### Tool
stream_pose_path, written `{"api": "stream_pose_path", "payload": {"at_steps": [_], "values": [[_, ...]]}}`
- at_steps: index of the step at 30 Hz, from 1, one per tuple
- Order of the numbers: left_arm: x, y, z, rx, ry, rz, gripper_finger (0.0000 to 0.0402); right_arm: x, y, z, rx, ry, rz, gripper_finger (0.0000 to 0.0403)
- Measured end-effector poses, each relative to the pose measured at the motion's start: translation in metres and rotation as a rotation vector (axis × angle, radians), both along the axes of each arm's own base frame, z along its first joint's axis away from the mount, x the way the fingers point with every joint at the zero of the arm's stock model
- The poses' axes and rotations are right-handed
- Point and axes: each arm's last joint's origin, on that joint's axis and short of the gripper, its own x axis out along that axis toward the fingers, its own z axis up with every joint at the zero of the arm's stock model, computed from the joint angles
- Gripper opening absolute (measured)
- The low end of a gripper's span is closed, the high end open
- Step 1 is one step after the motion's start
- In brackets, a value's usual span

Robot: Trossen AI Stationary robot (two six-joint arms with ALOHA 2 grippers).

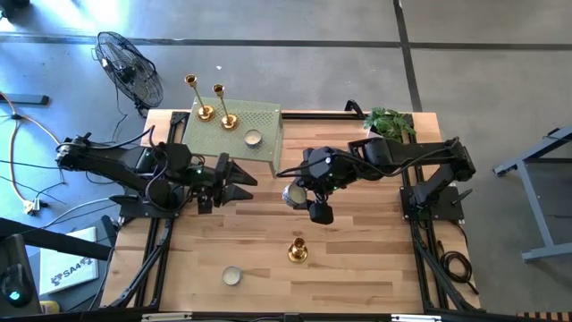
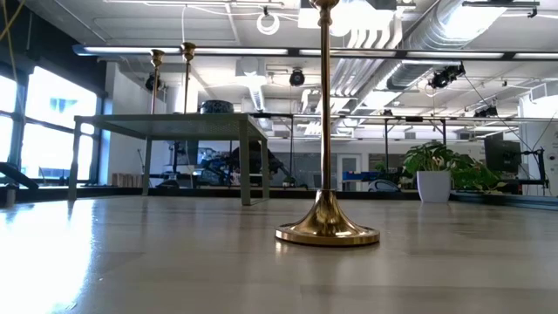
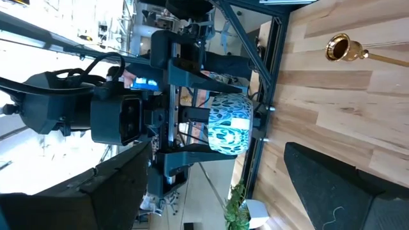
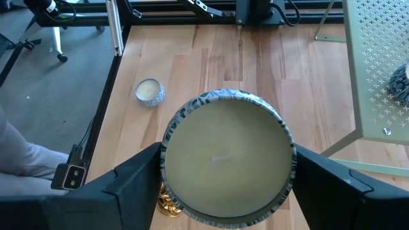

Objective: Pick & Place candle stick holders
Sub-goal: Put the right blue patterned round candle on the shelf

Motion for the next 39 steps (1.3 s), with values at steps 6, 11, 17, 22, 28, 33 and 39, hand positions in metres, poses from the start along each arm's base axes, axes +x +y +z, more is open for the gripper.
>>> {"api": "stream_pose_path", "payload": {"at_steps": [6,11,17,22,28,33,39], "values": [[0.0,0.0,0.0,-0.014,0.006,-0.002,0.0351,0.0,0.0,0.0,0.0,0.0,0.0,0.0291],[0.0,0.0,0.001,-0.103,0.011,0.005,0.0351,0.0,0.0,0.0,0.0,0.0,0.0,0.0291],[0.003,-0.001,-0.002,-0.1,0.033,-0.007,0.0351,0.0,0.0,0.0,0.0,0.0,0.0,0.0291],[0.006,-0.002,-0.007,-0.109,0.074,-0.005,0.0351,0.0,0.0,0.0,0.001,0.001,0.0,0.0291],[0.009,-0.002,-0.01,-0.199,0.105,0.013,0.0351,0.0,0.0,0.0,0.011,0.003,-0.013,0.0291],[0.012,-0.002,-0.011,-0.207,0.11,0.044,0.0351,0.0,0.0,0.0,0.014,0.004,-0.015,0.0291],[0.014,-0.002,-0.014,-0.199,0.13,0.065,0.0351,0.0,0.0,0.0,0.017,0.003,-0.019,0.0291]]}}
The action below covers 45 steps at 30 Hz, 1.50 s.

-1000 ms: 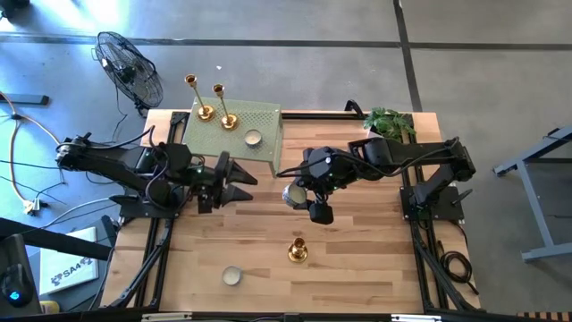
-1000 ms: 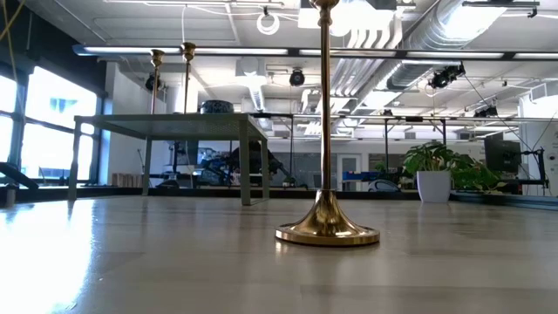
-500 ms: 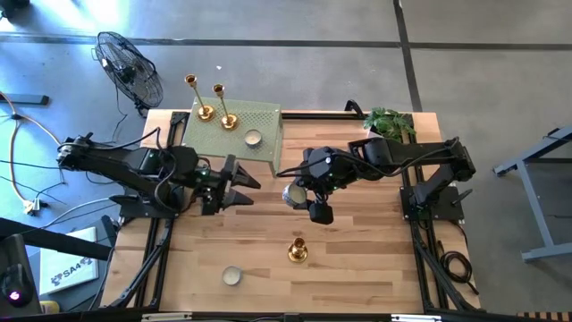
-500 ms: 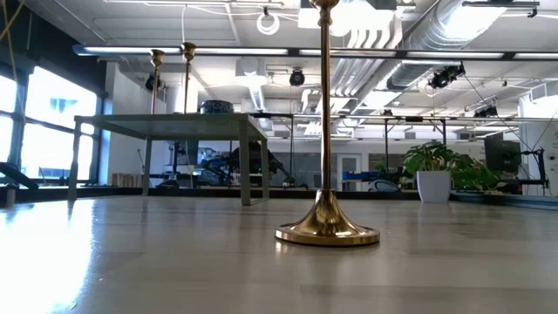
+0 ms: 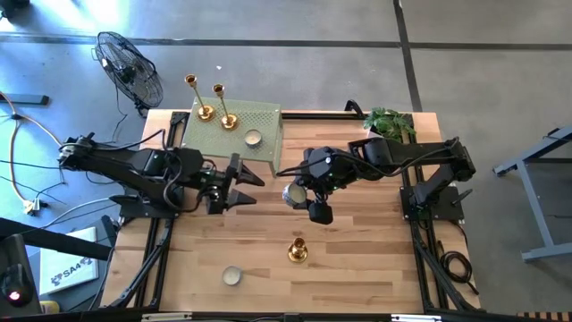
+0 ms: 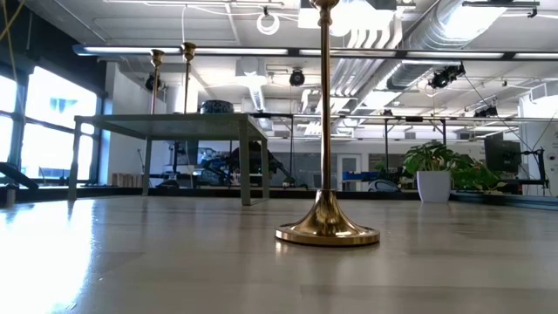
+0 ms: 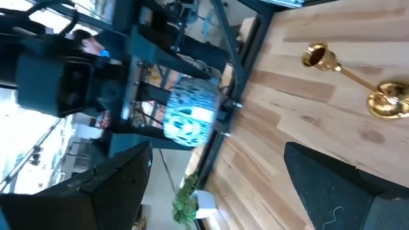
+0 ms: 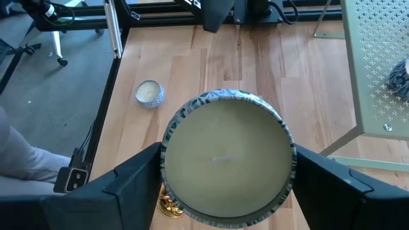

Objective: Pick & Place candle stick holders
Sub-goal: Put the right blue patterned round candle on the shelf

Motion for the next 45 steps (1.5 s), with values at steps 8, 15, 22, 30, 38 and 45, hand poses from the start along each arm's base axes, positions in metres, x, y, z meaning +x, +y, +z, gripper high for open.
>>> {"api": "stream_pose_path", "payload": {"at_steps": [8,15,22,30,38,45], "values": [[0.006,-0.002,-0.004,0.0,0.013,-0.003,0.0351,0.0,0.0,0.0,-0.001,0.0,-0.001,0.0291],[0.012,-0.003,-0.002,-0.031,-0.022,0.002,0.0351,0.0,0.0,0.0,0.0,0.0,-0.001,0.0291],[0.019,-0.003,-0.001,-0.03,-0.056,0.034,0.0351,0.0,0.0,0.0,0.002,0.0,-0.002,0.0291],[0.023,-0.004,-0.003,-0.084,-0.048,0.03,0.0351,0.0,0.0,0.0,0.003,0.001,0.0,0.0291],[0.027,-0.005,-0.007,-0.077,-0.036,0.028,0.0351,0.001,0.0,-0.001,0.003,0.0,0.001,0.0291],[0.027,-0.005,-0.008,-0.075,-0.026,0.028,0.0351,0.007,0.001,-0.006,0.0,0.007,0.009,0.0291]]}}
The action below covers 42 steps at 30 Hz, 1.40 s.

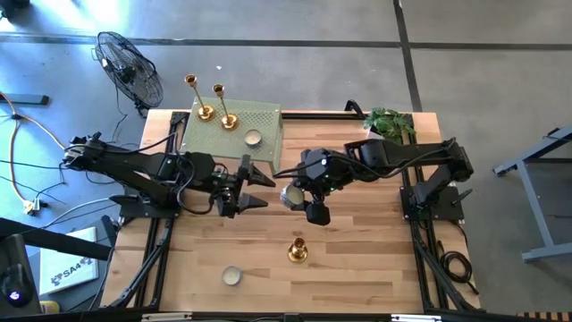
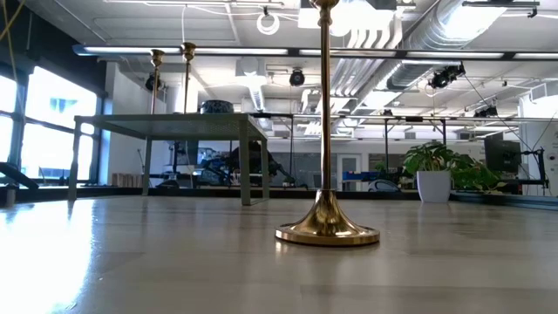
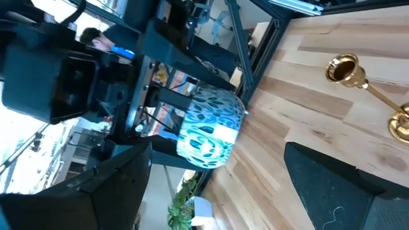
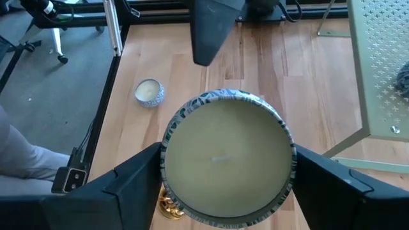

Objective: Pick & Place candle stick holders
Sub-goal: Put the right blue patterned round candle on the shelf

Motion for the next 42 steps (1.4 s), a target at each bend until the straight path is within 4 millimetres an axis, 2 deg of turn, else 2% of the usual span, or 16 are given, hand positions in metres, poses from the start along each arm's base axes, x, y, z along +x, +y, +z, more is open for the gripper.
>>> {"api": "stream_pose_path", "payload": {"at_steps": [12,22,28,36,42], "values": [[0.002,-0.001,-0.002,-0.005,0.011,0.0,0.0351,0.003,0.001,0.001,0.018,-0.025,0.018,0.0291],[0.023,-0.005,-0.009,0.031,-0.033,-0.002,0.0351,0.004,0.001,0.001,0.018,-0.031,0.017,0.0291],[0.028,-0.006,-0.015,0.071,-0.014,-0.004,0.0351,0.004,0.001,0.001,0.018,-0.03,0.018,0.0291],[0.029,-0.007,-0.004,0.042,-0.129,-0.027,0.0351,0.004,0.0,0.001,0.01,-0.03,0.024,0.0291],[0.029,-0.007,-0.003,-0.009,-0.132,-0.009,0.0351,0.004,-0.003,0.001,0.017,-0.023,0.009,0.0291]]}}
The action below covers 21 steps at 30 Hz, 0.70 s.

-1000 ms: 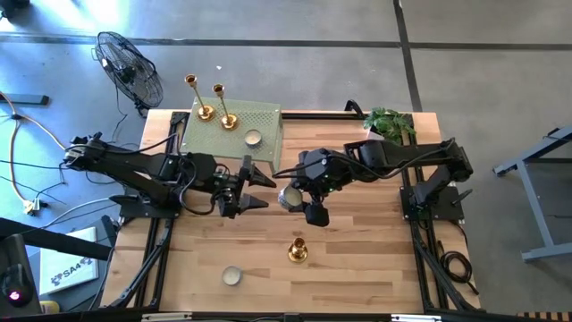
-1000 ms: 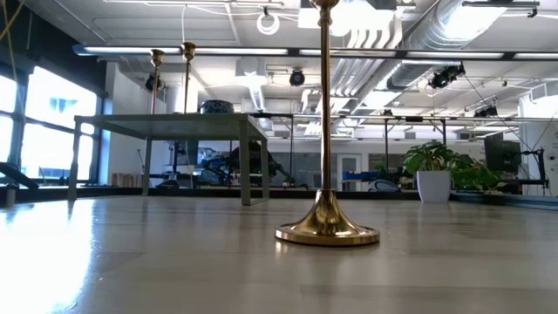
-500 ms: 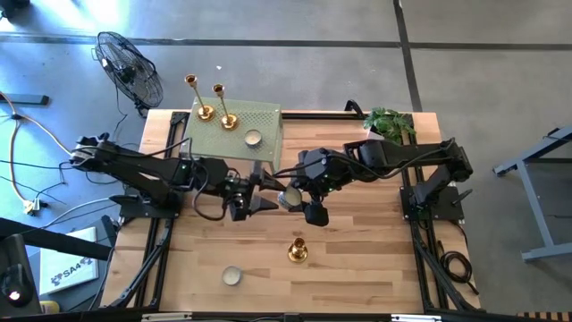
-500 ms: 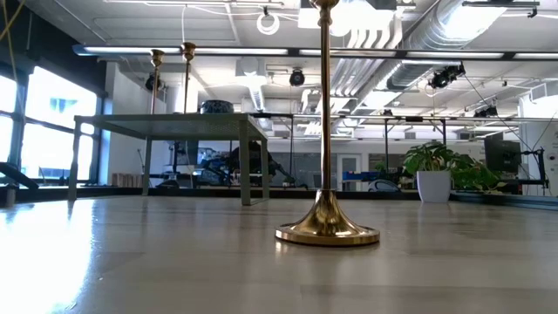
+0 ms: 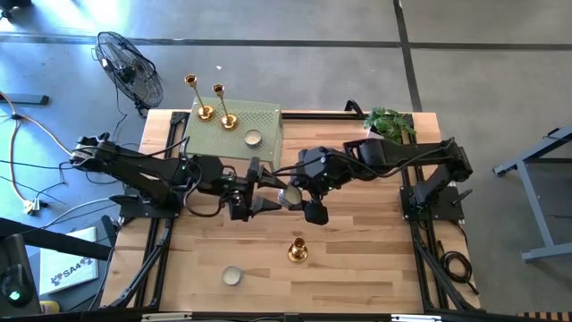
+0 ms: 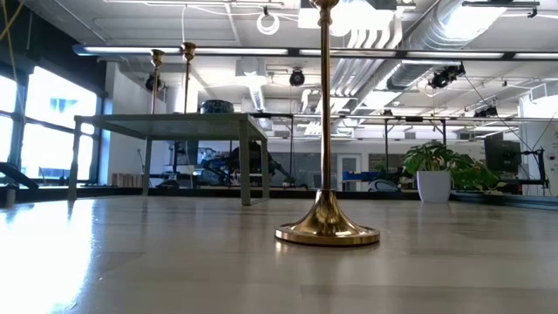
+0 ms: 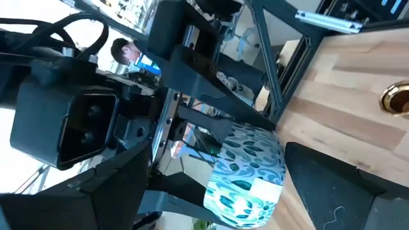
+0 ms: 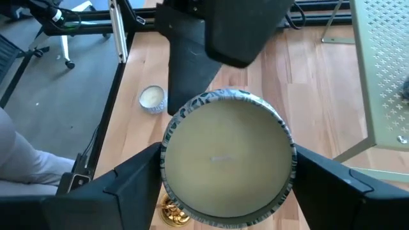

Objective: Pick & Place candle stick holders
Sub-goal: Put the right blue patterned round candle on the shelf

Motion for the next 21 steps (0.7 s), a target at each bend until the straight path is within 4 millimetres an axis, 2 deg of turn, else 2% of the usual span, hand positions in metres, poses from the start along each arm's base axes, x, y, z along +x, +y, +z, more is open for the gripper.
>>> {"api": "stream_pose_path", "payload": {"at_steps": [9,17,21], "values": [[0.001,0.001,-0.007,0.051,0.056,0.031,0.0351,0.0,-0.002,0.0,0.039,0.007,-0.009,0.0291],[0.001,0.001,-0.01,0.184,0.075,0.03,0.0351,0.001,-0.004,0.0,0.049,0.009,-0.018,0.0291],[0.009,0.0,-0.019,0.232,0.101,0.028,0.0351,0.001,-0.006,0.0,0.074,0.014,-0.018,0.0291]]}}
